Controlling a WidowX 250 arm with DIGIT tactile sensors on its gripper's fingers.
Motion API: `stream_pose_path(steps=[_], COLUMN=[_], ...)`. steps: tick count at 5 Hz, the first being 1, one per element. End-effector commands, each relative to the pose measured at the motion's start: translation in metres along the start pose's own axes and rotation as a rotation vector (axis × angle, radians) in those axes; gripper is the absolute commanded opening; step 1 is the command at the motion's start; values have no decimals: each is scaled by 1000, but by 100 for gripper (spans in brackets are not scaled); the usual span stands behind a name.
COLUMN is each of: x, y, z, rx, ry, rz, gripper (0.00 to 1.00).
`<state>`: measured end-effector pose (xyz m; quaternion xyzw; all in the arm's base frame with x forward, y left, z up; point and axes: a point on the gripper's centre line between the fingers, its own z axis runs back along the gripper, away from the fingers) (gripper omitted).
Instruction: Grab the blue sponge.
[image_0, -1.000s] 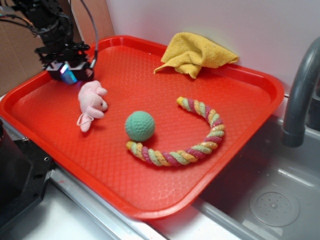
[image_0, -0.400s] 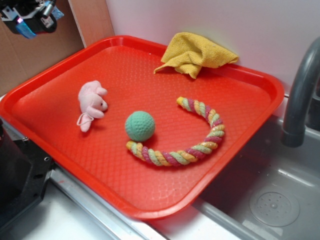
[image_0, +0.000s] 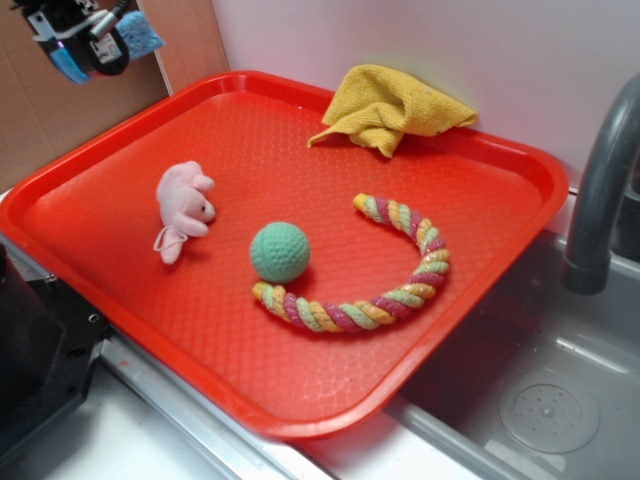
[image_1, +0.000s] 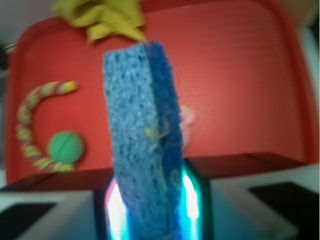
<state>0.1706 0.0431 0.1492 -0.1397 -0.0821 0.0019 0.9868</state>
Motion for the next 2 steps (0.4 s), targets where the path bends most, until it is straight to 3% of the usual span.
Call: stream_pose_path(steps=[1, 2], x=[-14, -12], y=[-8, -10], z=[9, 1], rx=[67, 69], ry=[-40, -42], rz=[36, 22], gripper=[0, 0])
